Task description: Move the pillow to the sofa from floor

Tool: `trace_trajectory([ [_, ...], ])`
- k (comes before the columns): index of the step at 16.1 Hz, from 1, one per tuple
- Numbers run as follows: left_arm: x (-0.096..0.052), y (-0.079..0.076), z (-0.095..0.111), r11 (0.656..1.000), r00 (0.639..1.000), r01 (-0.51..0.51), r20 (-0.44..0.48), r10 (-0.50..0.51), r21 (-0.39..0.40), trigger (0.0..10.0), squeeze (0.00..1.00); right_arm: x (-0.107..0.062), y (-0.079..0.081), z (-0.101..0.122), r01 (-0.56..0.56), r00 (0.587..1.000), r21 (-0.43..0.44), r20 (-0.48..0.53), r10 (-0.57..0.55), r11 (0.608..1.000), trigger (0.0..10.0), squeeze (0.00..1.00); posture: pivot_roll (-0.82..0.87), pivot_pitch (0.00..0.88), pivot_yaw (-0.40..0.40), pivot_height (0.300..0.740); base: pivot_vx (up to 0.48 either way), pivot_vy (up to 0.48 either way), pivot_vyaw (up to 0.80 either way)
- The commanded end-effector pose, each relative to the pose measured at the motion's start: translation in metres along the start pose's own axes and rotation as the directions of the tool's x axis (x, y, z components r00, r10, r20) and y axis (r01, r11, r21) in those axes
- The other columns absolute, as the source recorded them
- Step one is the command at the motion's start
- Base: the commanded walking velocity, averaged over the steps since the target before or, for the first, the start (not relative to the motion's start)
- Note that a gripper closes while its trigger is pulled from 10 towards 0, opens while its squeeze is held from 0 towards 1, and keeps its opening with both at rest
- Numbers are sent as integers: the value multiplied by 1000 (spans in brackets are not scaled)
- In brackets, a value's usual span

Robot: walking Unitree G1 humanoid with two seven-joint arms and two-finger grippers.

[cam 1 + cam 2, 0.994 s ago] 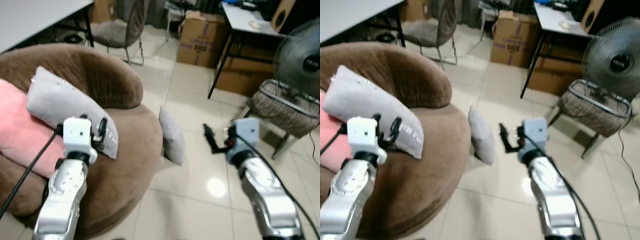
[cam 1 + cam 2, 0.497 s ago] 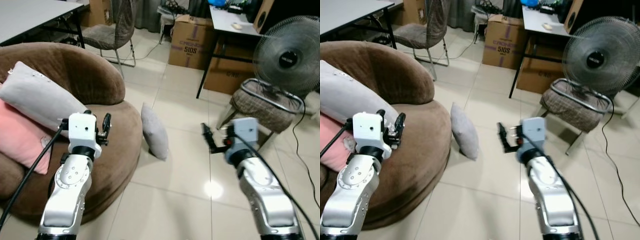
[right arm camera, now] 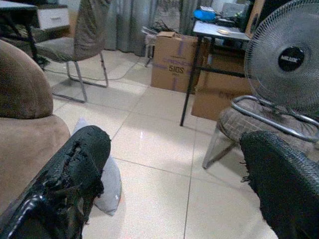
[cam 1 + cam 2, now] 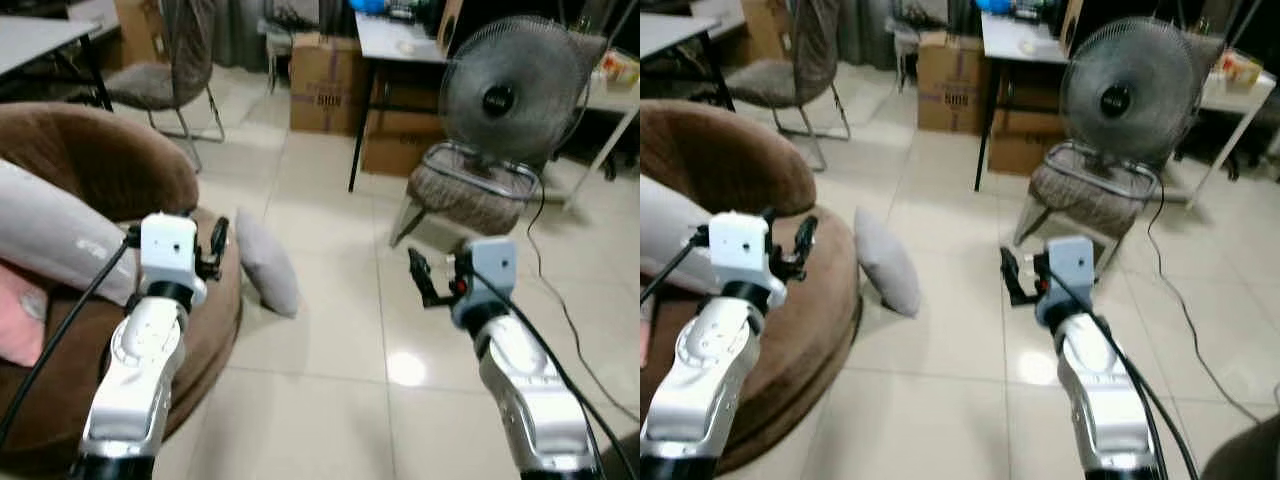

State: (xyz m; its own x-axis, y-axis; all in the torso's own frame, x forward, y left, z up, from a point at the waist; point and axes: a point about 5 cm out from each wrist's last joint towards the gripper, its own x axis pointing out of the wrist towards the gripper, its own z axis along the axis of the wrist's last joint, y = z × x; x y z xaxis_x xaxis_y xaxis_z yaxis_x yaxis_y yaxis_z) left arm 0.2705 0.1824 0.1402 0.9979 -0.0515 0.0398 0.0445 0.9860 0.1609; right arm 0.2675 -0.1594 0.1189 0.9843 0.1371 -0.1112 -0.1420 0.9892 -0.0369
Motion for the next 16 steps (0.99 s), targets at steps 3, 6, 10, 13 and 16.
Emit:
trace_trajectory([
  [3,4,-2,-3,1000,1000,22,-19,-22,5,10000,204,3,-3,3,27,1000,-1,12,-27,1000,10000,0,14,0,-30,740,333,0,0],
  [6,5,-1,-4,1000,1000,9,-24,-9,2,10000,208,3,-3,3,23,1000,-5,15,-23,1000,10000,0,12,0,-31,740,336,0,0],
  [10,6,0,-5,1000,1000,9,-28,-8,9,10000,208,4,-3,2,29,1000,-2,11,-29,1000,10000,0,19,0,-29,740,342,0,0],
  [13,7,4,-5,1000,1000,9,-30,-9,16,10000,208,5,1,0,8,1000,16,-2,-8,1000,10000,0,17,0,-18,740,344,0,0],
  [16,10,7,-4,1000,1000,0,-29,1,20,10000,212,6,1,0,5,1000,31,-3,-5,999,10000,0,19,0,-22,740,344,0,0],
])
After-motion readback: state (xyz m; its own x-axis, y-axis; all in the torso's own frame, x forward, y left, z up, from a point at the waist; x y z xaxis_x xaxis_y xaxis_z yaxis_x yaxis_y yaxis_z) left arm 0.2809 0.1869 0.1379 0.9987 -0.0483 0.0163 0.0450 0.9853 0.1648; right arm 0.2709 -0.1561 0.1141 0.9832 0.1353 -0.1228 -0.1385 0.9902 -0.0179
